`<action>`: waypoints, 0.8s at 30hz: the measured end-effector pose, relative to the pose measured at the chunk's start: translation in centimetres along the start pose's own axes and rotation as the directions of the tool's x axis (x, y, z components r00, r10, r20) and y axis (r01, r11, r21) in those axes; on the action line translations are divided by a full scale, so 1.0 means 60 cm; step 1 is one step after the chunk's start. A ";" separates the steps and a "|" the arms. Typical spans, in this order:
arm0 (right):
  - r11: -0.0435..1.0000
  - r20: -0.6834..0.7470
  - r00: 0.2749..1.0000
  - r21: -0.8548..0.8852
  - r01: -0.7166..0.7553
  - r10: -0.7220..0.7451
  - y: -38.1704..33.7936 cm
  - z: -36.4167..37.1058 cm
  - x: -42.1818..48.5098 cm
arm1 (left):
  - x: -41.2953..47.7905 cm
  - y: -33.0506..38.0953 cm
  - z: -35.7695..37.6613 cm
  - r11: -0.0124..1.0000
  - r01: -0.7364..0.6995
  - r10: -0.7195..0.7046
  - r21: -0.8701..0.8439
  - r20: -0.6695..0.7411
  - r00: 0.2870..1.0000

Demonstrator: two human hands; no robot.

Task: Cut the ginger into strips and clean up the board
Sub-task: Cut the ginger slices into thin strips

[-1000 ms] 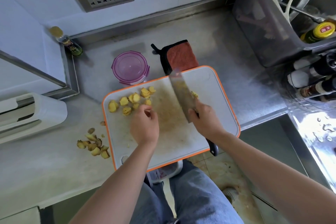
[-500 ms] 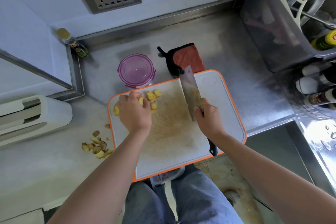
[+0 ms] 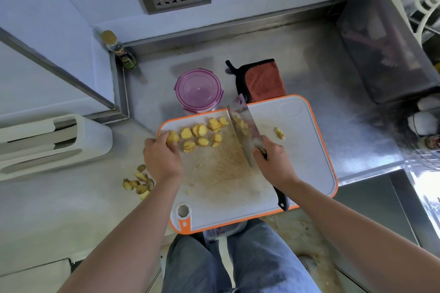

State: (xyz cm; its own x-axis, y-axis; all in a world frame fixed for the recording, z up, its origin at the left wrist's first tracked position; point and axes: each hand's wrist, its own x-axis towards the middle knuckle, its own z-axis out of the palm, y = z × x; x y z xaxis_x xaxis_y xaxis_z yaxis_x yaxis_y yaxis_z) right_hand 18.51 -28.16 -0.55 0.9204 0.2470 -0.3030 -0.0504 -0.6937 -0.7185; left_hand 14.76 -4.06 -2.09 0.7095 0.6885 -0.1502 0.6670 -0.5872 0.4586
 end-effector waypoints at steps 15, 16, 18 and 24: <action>0.999 -0.056 0.998 0.029 -0.019 0.020 0.000 -0.005 -0.014 | -0.059 0.070 -0.002 0.804 -0.135 0.249 -0.579 0.123 0.961; 1.000 -0.063 0.998 0.016 -0.013 0.014 0.002 -0.009 -0.018 | -0.070 0.084 0.010 0.781 -0.091 0.271 -0.618 0.204 0.941; 1.000 -0.084 0.996 -0.018 0.001 -0.003 0.008 -0.020 -0.025 | -0.094 0.105 0.036 0.770 0.068 0.234 -0.634 0.379 0.895; 0.989 -0.109 0.994 -0.149 0.000 -0.016 0.042 -0.046 -0.050 | -0.137 0.123 0.104 0.859 0.204 0.077 -0.470 0.513 0.855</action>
State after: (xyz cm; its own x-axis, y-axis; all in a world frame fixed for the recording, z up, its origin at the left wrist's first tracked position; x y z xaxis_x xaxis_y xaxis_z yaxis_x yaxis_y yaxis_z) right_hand 16.69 -32.56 0.27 0.9579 0.1832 -0.2212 0.0079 -0.7867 -0.6173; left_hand 15.27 -16.69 -2.94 0.7746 0.3256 -0.5423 0.6110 -0.1638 0.7745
